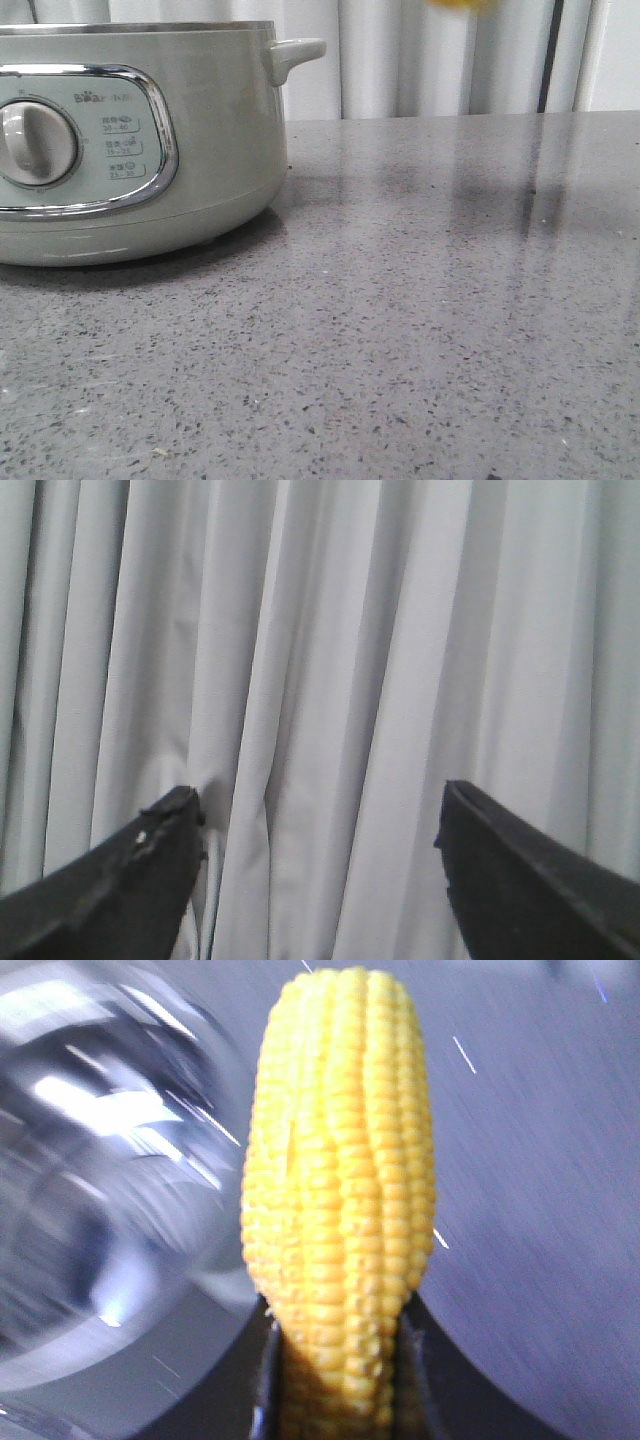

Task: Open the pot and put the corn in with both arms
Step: 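Lift the corn with the right gripper and carry it over the pot, then lower the corn into the pot and open the right gripper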

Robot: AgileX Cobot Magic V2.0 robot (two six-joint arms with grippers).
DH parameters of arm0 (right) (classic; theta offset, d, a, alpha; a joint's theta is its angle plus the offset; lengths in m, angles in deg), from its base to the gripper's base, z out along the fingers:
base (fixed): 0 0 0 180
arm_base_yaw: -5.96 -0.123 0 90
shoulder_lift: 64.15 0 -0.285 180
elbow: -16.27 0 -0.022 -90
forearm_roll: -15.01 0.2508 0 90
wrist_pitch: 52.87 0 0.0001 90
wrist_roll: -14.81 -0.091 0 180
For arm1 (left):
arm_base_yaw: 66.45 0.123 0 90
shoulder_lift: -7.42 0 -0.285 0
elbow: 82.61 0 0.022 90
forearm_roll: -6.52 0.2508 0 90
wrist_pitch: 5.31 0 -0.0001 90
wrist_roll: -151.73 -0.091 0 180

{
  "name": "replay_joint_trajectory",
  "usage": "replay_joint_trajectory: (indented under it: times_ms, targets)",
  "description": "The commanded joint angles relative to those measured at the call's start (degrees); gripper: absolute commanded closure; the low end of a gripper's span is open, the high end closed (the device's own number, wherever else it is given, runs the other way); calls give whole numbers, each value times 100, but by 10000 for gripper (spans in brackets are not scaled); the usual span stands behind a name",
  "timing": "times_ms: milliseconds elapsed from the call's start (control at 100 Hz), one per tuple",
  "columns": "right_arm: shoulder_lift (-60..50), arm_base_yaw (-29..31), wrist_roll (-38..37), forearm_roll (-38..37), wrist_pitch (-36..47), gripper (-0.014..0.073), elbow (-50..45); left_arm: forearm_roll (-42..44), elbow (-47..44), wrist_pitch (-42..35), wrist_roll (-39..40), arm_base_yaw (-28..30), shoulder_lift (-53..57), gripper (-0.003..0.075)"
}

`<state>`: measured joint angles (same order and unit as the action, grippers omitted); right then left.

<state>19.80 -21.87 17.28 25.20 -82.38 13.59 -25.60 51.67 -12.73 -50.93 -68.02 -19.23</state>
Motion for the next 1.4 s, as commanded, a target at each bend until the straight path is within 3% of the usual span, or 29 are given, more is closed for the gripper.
replay_joint_trajectory:
  times_ms: [0, 190, 310, 380, 570, 670, 760, 870, 1070, 1220, 1390]
  targets:
    - [-103, -446, 23, 64, 917, 659, 506, 23, 179, -217, 47, -35, -54, 248]
    - [558, -1182, 23, 64, 1651, 657, 1083, 11, 179, -47, 47, -35, -54, 248]
    - [1173, -1360, 23, 64, 1567, 620, 1469, 11, 179, -12, 47, -35, -54, 248]
    - [1496, -1373, 23, 64, 1285, 517, 1710, 11, 179, -12, 47, -35, -54, 248]
    - [1947, -1373, 23, 64, 767, 78, 2083, 11, 179, 28, 47, -35, -54, 248]
    - [1906, -1373, 23, 64, 706, 8, 2083, 0, 179, 256, 47, -35, -32, 248]
    - [1695, -1373, 23, 64, 676, 16, 2083, 0, 212, 670, 47, -35, 65, 265]
    - [1335, -1363, 23, 64, 874, 127, 2083, 0, 278, 1080, 47, -35, 248, 392]
    - [208, -1363, 23, -376, 496, 663, 1732, 10, 287, 1659, 47, -35, 689, 729]
    - [-939, -1363, 23, -932, 539, 643, 755, 150, 287, 2624, 4, -35, 952, 741]
    - [-2621, -1363, 23, -1649, 919, 643, -1044, 233, 276, 4027, 4, -35, 1047, 741]
